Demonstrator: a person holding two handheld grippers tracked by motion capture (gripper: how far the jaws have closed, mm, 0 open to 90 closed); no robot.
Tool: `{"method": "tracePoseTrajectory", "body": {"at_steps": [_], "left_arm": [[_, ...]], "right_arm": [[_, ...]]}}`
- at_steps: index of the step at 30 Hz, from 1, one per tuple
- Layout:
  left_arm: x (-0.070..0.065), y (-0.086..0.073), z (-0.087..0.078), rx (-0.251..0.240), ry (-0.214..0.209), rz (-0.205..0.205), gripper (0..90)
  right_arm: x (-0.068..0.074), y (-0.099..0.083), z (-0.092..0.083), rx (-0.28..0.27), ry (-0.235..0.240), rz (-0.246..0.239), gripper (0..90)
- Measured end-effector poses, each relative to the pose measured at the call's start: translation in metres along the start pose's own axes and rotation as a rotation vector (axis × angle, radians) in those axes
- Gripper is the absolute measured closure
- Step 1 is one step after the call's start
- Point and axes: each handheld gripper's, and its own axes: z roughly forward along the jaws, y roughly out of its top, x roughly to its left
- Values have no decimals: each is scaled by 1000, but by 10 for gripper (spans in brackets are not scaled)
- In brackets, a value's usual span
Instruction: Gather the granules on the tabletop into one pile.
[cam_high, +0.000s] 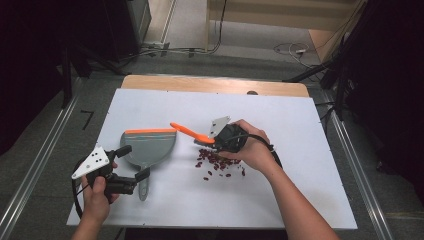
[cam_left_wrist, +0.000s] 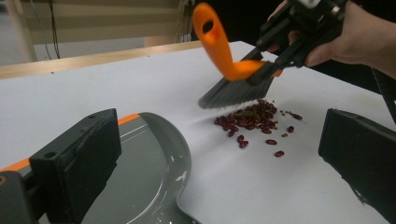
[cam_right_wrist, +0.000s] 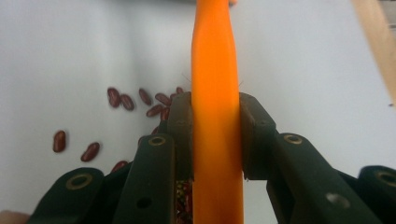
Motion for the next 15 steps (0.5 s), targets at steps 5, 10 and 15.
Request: {"method": "tracePoseTrajectory", "body": {"at_steps": [5,10,15], "left_arm": [[0,0,0,0,-1,-2,0],[0,0,0,-2,1,0,0],[-1,0,0,-1,0,1,0]], "right_arm": [[7,11,-21,-31,50,73,691],[24,20,-28,4,176,175,691],[36,18,-19,31,286,235,691]]}}
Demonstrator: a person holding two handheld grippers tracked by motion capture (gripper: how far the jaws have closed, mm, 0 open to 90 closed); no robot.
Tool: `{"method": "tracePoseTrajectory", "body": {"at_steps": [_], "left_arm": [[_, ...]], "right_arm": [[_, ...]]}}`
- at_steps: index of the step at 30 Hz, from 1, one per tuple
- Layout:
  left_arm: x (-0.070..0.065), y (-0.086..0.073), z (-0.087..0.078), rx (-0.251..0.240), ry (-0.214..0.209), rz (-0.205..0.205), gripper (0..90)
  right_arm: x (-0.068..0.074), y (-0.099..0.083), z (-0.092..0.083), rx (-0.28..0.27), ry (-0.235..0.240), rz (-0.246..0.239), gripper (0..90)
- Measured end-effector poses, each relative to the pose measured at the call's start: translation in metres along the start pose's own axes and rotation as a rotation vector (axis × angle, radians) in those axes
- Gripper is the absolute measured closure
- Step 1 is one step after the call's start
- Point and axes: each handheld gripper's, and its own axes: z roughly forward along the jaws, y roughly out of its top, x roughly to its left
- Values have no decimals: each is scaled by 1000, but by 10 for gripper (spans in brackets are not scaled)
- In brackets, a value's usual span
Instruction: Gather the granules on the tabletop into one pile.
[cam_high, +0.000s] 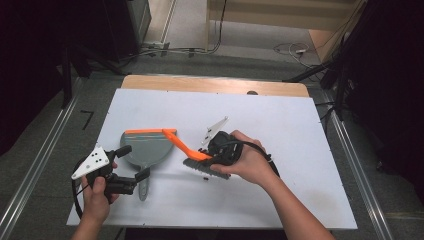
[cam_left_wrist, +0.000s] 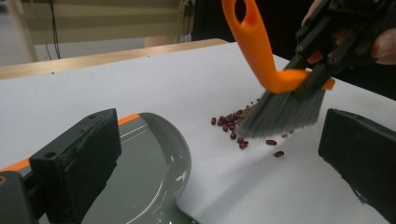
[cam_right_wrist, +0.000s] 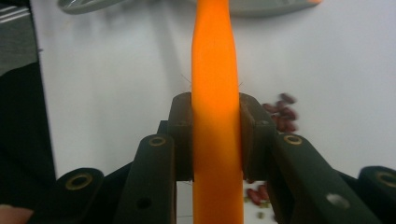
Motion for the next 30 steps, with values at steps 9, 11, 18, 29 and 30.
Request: {"method": "tracePoseTrajectory", "body": {"at_steps": [9,11,18,29,30], "left_arm": [[0,0,0,0,2,1,0],[1,0,-1,-1,2,-1,0],[1,0,-1,-2,2,1,0],[0,0,0,-1,1,4,0],[0,0,0,-1,2,4,0]], "right_arm": [[-6,-5,31,74,41,54,691],[-13,-6,31,68,35,77,691],[-33,-13,29,37,20,147,691],[-56,-22,22,3,-48,229,690],[-57,-23,22,2,-54,233,689]]}}
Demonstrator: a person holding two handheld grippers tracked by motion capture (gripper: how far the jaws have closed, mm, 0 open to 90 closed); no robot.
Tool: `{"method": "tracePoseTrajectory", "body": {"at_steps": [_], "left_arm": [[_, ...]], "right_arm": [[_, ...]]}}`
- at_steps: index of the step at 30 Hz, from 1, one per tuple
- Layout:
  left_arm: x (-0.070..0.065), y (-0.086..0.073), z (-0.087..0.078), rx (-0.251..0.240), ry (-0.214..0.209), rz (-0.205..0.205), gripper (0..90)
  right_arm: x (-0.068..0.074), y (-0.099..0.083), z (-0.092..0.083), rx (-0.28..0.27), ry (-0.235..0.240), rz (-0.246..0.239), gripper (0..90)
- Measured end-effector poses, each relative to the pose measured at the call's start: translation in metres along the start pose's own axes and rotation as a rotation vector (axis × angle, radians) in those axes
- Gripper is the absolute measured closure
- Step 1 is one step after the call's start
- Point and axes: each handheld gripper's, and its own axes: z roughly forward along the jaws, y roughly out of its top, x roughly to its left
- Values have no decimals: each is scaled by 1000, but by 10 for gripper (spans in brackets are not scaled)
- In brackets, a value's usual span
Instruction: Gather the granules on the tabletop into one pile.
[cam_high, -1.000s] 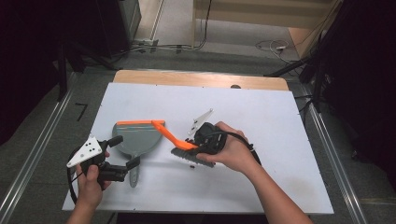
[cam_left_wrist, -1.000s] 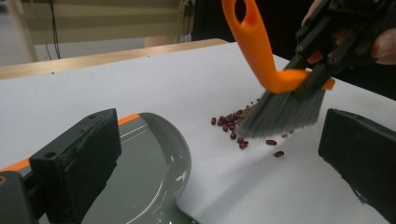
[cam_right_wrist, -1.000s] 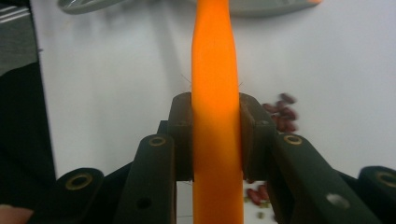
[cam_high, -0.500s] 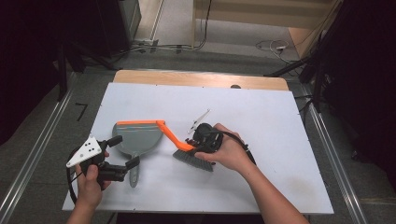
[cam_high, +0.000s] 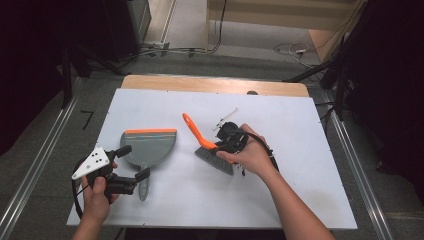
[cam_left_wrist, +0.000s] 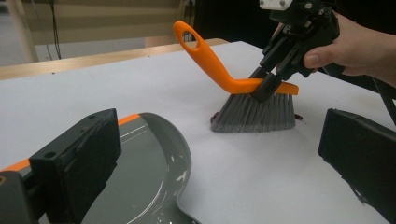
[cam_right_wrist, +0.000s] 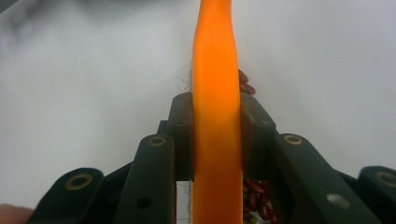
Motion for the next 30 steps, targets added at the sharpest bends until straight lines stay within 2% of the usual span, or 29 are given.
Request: {"method": "tracePoseTrajectory", "body": {"at_steps": [8,10,13,16,18,19,20,22,24,29,30], "left_arm": [[1,0,0,1,1,-1,0],[1,0,0,1,3,-3,0],[1,0,0,-1,4,-3,0],[1,0,-1,2,4,2,0],[1,0,0,1,3,1,0],[1,0,0,0,3,0,0],[1,0,-1,0,3,0,0],[1,0,-1,-1,6,-1,0],[2,0,-2,-4,5,-4,0],[2,0,-1,1,5,-5,0],[2,0,-1,3,5,-3,0]], "right_arm": [[-2,0,-6,-14,-47,24,690],[1,1,-12,-46,-33,55,690],[8,7,-21,-98,-36,75,690],[12,13,-23,-131,-25,107,690],[14,16,-18,-146,-15,147,690],[14,17,-11,-164,10,215,690],[14,17,-11,-164,10,215,690],[14,18,-5,-195,67,288,690],[14,18,1,-205,94,334,690],[5,17,19,-178,52,427,690],[1,14,23,-158,-2,436,690]]}}
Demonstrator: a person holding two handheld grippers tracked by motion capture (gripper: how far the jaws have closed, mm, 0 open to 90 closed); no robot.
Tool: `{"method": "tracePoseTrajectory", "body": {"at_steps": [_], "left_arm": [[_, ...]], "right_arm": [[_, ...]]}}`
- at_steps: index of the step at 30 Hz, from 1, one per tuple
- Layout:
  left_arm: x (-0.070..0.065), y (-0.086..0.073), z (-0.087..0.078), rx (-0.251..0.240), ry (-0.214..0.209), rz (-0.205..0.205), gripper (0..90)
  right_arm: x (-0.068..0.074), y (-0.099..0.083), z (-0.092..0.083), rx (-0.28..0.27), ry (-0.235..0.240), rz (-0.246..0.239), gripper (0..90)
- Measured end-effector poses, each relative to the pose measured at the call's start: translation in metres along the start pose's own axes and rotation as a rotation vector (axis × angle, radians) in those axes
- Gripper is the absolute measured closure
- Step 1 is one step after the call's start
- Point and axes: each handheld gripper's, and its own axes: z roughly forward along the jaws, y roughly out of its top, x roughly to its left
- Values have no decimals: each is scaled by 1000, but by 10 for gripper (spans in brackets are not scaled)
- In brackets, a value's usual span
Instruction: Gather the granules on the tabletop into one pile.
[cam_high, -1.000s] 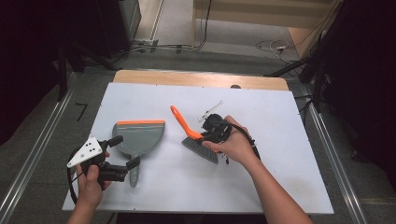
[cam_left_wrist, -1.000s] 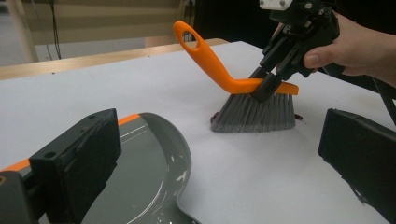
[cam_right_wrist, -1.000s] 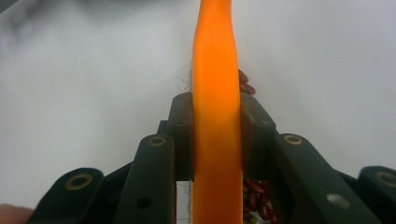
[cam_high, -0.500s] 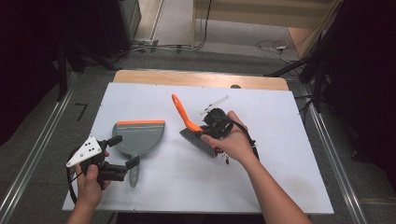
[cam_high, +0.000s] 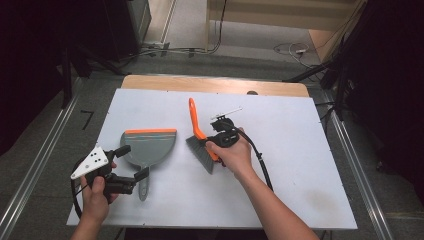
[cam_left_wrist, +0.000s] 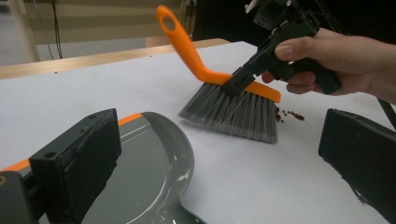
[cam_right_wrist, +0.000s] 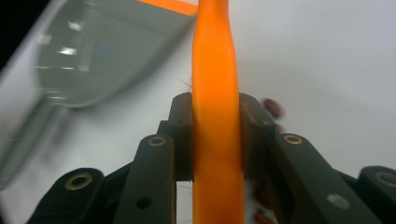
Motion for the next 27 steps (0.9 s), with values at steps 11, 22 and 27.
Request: {"method": "tracePoseTrajectory", "body": {"at_steps": [11,22,27], "left_arm": [[-1,-1,1,7,5,3,0],[-1,-1,0,9,7,3,0],[-1,-1,0,9,8,1,0]], "right_arm": [[-20,-11,-7,10,-79,53,681],[-38,-25,-22,-13,-121,105,677],[-47,-30,-28,-17,-123,125,676]]}}
